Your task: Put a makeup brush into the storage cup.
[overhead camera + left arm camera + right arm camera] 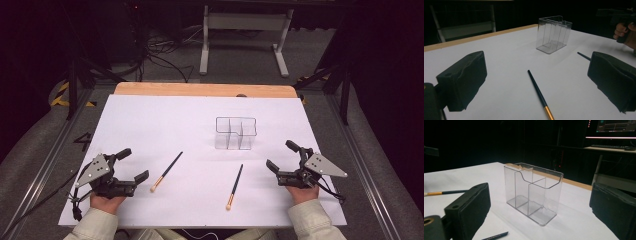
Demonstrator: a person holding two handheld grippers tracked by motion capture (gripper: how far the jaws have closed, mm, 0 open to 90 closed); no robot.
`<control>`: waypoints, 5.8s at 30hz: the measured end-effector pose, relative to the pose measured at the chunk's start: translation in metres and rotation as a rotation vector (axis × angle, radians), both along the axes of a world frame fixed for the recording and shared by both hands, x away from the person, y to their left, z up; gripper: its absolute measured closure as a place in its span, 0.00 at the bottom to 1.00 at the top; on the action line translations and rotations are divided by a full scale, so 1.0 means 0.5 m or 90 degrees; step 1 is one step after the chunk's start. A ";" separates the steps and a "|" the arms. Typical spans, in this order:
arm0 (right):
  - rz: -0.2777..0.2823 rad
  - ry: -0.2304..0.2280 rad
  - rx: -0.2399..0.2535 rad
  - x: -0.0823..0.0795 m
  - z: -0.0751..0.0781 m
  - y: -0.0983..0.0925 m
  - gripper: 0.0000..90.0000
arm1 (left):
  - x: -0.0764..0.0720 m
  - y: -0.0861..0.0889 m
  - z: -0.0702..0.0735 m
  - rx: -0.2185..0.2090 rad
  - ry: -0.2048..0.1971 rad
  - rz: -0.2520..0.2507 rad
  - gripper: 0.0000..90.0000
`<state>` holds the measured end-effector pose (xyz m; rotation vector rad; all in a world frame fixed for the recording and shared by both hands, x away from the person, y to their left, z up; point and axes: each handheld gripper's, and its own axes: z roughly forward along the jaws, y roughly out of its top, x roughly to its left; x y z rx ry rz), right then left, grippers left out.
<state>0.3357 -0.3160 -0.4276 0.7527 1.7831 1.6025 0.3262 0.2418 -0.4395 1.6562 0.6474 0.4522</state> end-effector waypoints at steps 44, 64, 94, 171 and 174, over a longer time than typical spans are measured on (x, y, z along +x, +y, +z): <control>-0.004 0.005 -0.016 -0.008 0.001 -0.007 0.04 | 0.051 -0.086 0.078 0.190 0.204 0.014 0.15; 0.002 0.015 -0.028 -0.006 -0.002 -0.005 0.05 | 0.067 -0.119 0.062 0.291 0.319 -0.013 0.31; 0.006 0.017 -0.034 -0.005 -0.003 -0.003 0.05 | 0.085 -0.151 0.019 0.392 0.451 -0.017 0.55; 0.122 0.025 -0.080 -0.022 0.075 -0.019 0.35 | 0.097 -0.181 0.096 0.471 0.402 -0.183 0.93; 0.131 0.026 -0.088 -0.023 0.081 -0.017 0.36 | 0.096 -0.184 0.108 0.468 0.388 -0.202 0.93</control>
